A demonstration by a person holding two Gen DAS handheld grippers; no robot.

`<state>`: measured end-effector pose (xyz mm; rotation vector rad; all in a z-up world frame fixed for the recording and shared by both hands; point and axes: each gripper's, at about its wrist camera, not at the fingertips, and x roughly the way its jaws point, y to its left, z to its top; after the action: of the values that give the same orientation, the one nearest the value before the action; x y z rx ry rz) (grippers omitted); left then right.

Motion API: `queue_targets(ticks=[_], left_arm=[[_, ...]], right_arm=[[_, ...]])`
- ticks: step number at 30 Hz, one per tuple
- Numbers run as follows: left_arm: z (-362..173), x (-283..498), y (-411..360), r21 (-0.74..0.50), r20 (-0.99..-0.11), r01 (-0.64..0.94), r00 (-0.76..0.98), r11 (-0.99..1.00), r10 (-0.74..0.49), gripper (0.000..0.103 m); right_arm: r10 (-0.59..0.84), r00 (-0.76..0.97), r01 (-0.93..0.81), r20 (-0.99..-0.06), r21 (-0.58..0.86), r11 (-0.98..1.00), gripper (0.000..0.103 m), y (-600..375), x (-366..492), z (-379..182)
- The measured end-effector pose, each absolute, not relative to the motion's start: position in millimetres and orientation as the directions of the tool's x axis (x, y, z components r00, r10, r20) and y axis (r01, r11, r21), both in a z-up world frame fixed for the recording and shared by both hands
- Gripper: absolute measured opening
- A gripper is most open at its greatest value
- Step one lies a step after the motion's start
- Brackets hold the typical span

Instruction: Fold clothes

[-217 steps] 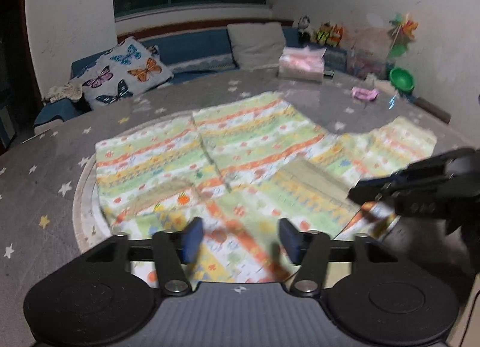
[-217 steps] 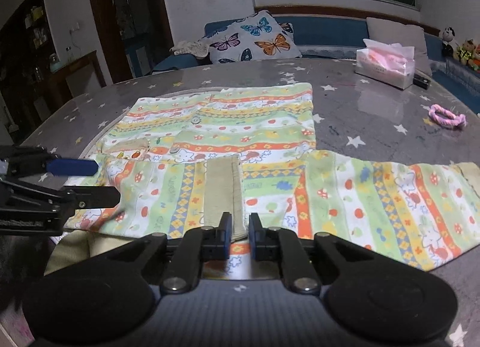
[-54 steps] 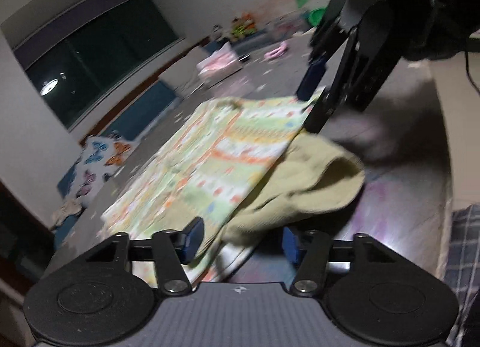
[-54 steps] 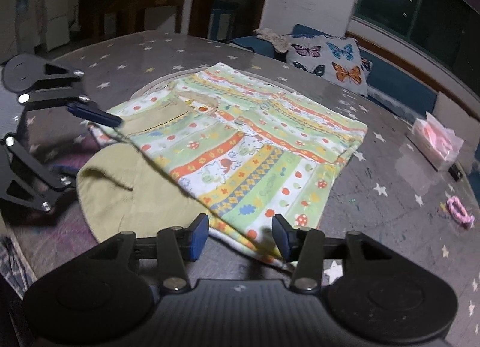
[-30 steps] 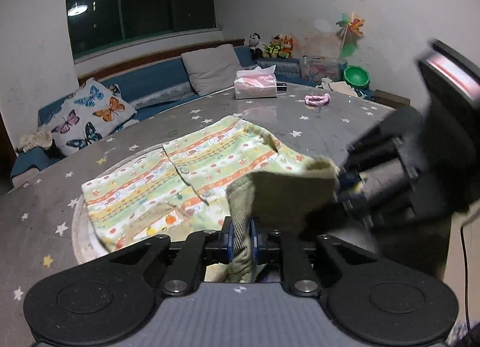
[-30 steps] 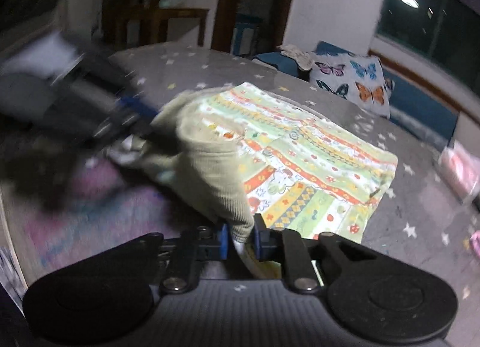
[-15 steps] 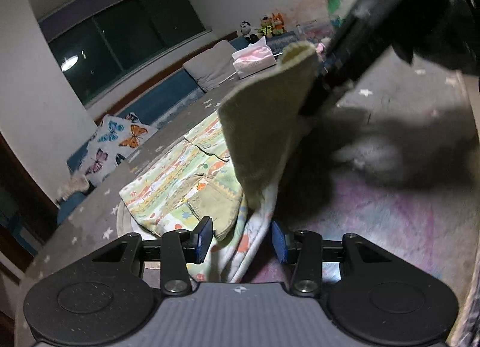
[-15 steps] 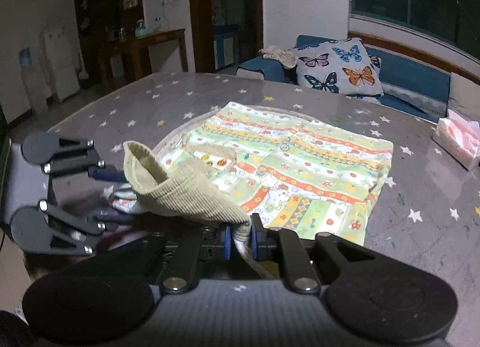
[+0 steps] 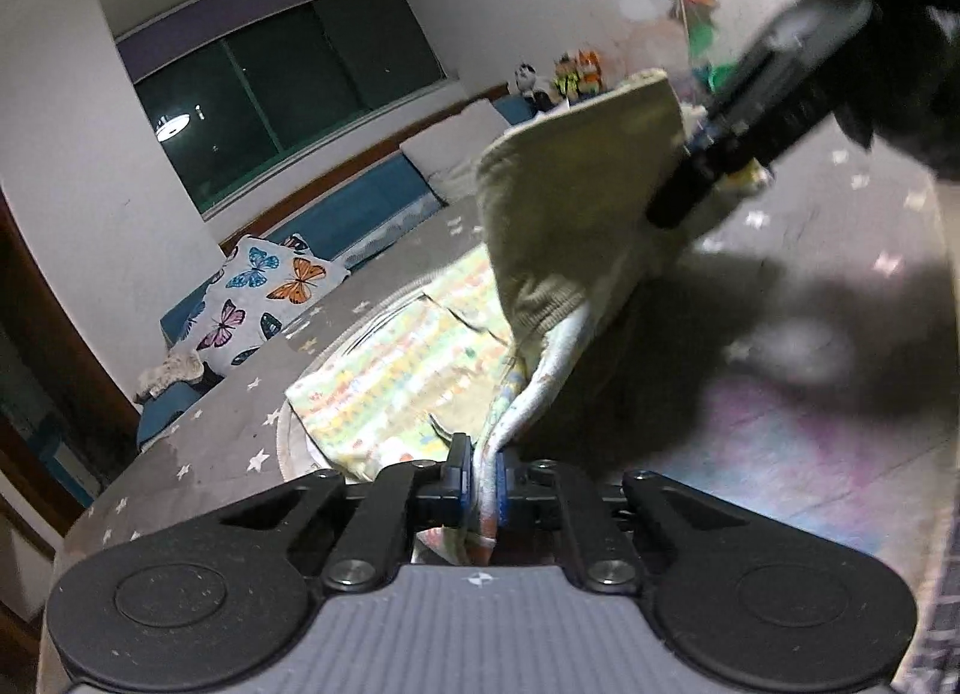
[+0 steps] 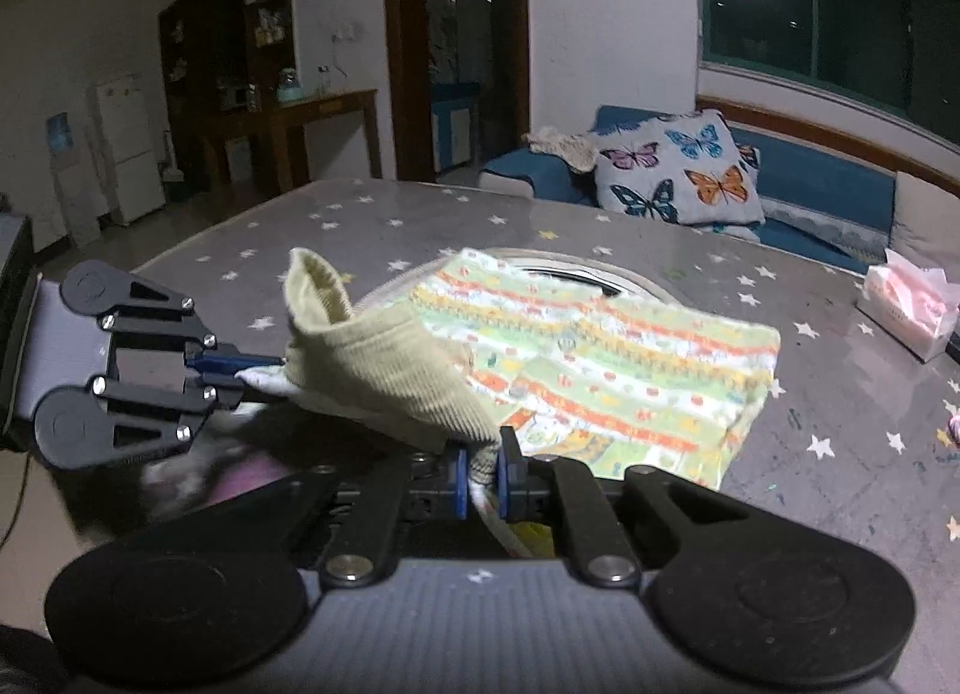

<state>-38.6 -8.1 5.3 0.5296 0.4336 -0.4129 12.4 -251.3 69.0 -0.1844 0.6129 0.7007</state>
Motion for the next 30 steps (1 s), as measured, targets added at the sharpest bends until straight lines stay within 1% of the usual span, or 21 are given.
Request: queue_targets(ticks=[3,7,11,16,21,25,30], left_arm=[[24.3,-66.6,-0.5,0.341,-0.508,0.511,0.806,0.789,-0.303,0.009],[49.4,-110.0,4.9,0.313,-0.513,0.53,0.793,0.788,-0.33,0.009],[60.7,-116.2,9.7,0.274,-0.52,0.522,0.787,0.808,-0.332,0.009],[62.7,-75.8,14.9,0.229,-0.525,0.489,0.79,0.842,-0.316,0.009],[57.0,-16.9,15.6,0.219,-0.544,0.462,0.789,0.86,-0.286,0.009],[41.5,29.8,10.8,0.222,-0.572,0.444,0.78,0.868,-0.253,0.009],[16.2,73.2,7.0,0.224,-0.612,0.405,0.766,0.886,-0.196,0.009]], right_arm=[[0.574,0.577,-0.684,-0.581,0.039,0.728,0.008,-256.9,-15.2,83.3],[0.616,0.538,-0.732,-0.575,0.044,0.68,0.008,-262.7,-56.0,101.6],[0.633,0.518,-0.751,-0.575,0.048,0.658,0.008,-262.7,-71.5,112.1],[0.625,0.526,-0.735,-0.577,0.062,0.676,0.008,-257.3,-40.2,116.0],[0.595,0.529,-0.699,-0.605,0.087,0.71,0.008,-244.9,18.3,111.4],[0.566,0.526,-0.66,-0.635,0.115,0.742,0.008,-236.1,67.2,97.2],[0.513,0.519,-0.598,-0.684,0.138,0.79,0.008,-227.9,114.8,58.6]])
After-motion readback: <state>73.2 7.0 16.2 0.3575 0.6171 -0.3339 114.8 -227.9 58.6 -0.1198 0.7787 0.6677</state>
